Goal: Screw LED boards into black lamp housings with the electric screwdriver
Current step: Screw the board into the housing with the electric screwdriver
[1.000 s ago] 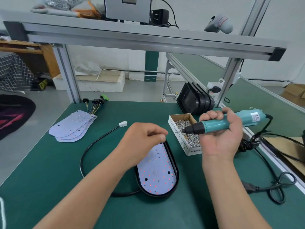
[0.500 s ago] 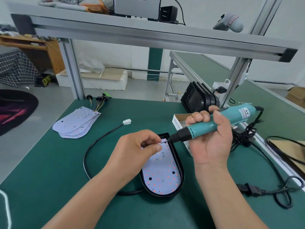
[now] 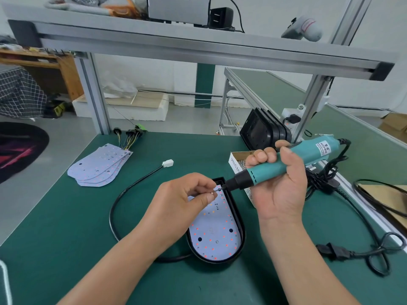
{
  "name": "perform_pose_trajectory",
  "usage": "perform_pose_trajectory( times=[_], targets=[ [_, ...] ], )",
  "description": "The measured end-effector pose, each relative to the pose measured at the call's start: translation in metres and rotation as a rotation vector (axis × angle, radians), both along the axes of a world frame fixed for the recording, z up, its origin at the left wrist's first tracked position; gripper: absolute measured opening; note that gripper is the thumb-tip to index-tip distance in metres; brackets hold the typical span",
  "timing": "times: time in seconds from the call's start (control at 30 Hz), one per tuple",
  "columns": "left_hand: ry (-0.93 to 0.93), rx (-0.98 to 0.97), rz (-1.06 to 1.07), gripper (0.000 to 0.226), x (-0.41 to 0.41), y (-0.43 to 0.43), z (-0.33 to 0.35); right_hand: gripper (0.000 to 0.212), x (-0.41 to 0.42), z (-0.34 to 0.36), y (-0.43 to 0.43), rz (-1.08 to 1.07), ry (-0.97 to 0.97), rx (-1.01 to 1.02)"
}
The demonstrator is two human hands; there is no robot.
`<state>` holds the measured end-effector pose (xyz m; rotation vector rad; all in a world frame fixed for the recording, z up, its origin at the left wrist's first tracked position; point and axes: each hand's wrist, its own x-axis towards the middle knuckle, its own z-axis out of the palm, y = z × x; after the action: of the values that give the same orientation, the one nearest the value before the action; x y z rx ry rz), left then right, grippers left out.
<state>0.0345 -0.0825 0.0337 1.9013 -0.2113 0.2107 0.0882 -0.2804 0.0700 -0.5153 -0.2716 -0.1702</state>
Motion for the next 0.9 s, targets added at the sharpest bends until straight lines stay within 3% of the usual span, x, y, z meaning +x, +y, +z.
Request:
perform_pose_trajectory(
  times=[0.9],
  targets=[
    [0.017,0.045,0.001,0.022,-0.0007,-0.0008,0.0003,0.012,0.0002,-0.0006,0.0006,0.011,-0.031,-0.035]
  ],
)
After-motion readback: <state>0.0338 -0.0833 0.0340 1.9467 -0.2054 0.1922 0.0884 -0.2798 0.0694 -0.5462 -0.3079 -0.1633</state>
